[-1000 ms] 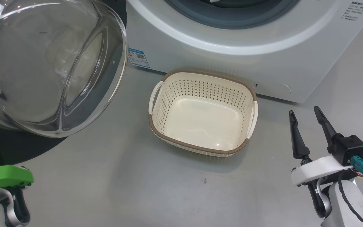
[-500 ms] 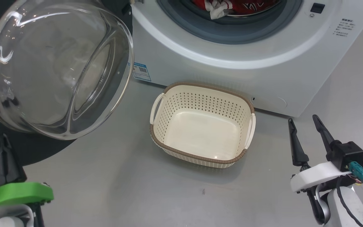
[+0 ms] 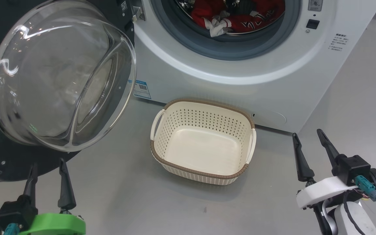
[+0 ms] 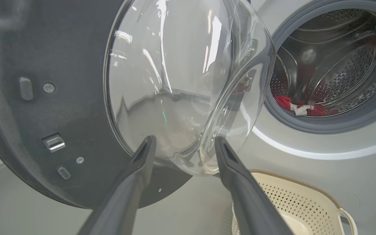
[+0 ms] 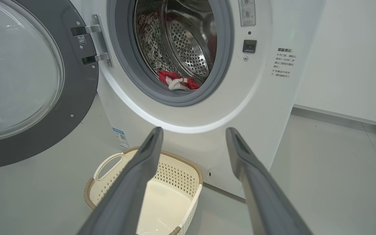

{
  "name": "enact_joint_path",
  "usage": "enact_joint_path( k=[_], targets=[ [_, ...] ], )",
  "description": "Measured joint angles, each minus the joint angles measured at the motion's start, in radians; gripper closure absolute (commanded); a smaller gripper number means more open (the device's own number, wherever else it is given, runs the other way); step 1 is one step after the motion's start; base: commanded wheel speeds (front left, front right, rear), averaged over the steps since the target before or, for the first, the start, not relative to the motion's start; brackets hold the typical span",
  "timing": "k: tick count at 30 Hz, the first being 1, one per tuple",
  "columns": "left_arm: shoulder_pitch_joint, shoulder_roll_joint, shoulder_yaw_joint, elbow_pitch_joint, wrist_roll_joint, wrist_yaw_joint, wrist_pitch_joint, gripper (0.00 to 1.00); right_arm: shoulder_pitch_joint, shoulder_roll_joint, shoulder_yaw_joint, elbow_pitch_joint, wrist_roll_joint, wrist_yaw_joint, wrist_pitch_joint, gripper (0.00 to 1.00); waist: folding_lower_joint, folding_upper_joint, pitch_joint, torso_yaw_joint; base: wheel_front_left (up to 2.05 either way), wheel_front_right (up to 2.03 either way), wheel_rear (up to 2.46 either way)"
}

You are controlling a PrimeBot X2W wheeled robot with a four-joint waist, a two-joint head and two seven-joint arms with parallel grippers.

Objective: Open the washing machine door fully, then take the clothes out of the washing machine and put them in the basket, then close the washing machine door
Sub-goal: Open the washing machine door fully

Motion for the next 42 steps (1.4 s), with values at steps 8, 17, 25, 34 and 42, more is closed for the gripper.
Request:
enact_joint_path(
  k=[8, 17, 25, 34, 42],
  targets=[
    [0.031, 0.0, -0.034, -0.033, 0.0, -0.013, 0.0, 0.0, 0.007, 0.006, 0.027, -0.002, 0.001, 0.002, 0.0, 0.0, 0.0, 0.0, -0.024, -0.041, 0.0, 0.0, 0.0],
    [0.032, 0.0, -0.086, -0.051, -0.011, -0.036, 0.015, 0.0, 0.019, 0.007, 0.042, -0.008, 0.028, 0.002, 0.0, 0.0, 0.0, 0.0, -0.044, -0.115, 0.0, 0.0, 0.0],
    [0.04, 0.0, -0.105, -0.049, -0.013, -0.044, 0.038, 0.0, 0.028, 0.008, 0.073, -0.024, 0.062, 0.001, 0.0, 0.0, 0.0, 0.0, -0.06, -0.198, 0.0, 0.0, 0.0],
    [0.055, 0.002, -0.117, -0.045, 0.002, -0.044, 0.067, 0.0, 0.069, 0.009, 0.097, -0.036, 0.091, -0.005, 0.0, 0.0, 0.0, 0.0, -0.085, -0.305, 0.0, 0.0, 0.0],
    [0.069, 0.008, -0.121, -0.039, 0.009, -0.043, 0.09, 0.0, 0.1, 0.009, 0.11, -0.044, 0.097, -0.02, 0.0, 0.0, 0.0, 0.0, -0.113, -0.367, 0.0, 0.0, 0.0]
  ],
)
